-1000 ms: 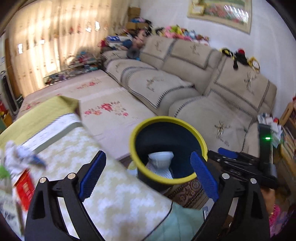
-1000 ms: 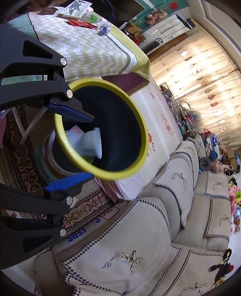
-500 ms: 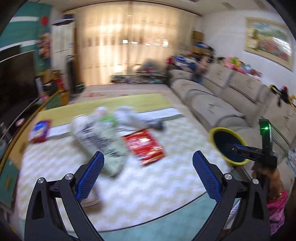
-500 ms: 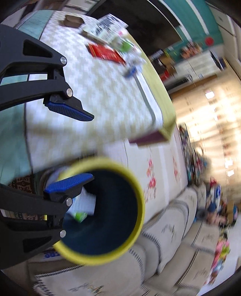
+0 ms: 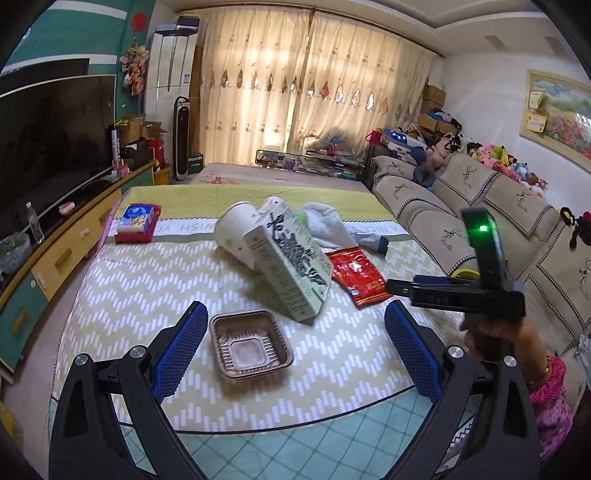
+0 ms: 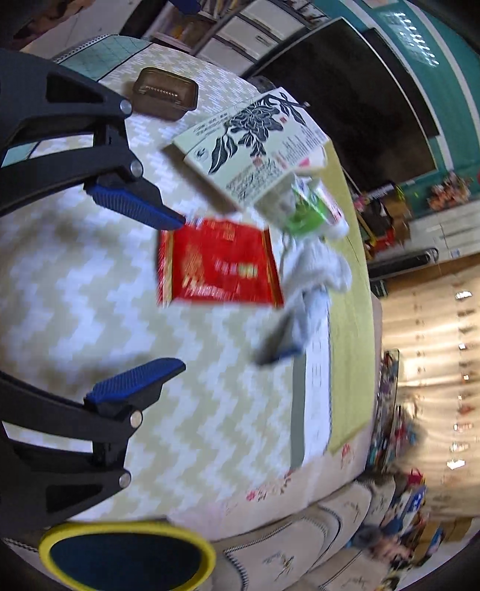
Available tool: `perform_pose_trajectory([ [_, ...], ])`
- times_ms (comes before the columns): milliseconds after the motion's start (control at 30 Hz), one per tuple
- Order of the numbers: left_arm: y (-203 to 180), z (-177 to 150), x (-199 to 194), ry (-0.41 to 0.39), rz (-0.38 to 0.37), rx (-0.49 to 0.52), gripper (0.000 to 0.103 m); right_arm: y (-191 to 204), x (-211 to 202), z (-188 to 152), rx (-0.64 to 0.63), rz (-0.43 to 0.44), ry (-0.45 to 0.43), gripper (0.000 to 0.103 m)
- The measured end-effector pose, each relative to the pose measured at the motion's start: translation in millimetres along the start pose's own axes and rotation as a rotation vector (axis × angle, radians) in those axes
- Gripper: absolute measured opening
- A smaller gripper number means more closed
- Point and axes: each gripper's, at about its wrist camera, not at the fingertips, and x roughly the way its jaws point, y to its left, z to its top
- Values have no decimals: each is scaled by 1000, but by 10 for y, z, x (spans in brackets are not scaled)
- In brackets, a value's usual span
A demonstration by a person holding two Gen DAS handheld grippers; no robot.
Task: Collect trash
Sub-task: 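Grasp the red snack packet with the right gripper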
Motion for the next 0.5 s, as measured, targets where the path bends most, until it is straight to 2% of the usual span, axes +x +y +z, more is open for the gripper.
perform_pose_trajectory([
  [200,141,-49,48,7,1,-36,95,251,258,126,-60,-27,46,81],
  [400,158,-67,116,20,-5,-46,95,347,470,186,-93,-63,75,81],
  [467,164,-84,137,22,-7,-48,95,362,520,209,-104,-81,77,78],
  [500,171,-90,147,23,-7,-48,95,362,528,210,-107,-90,76,74],
])
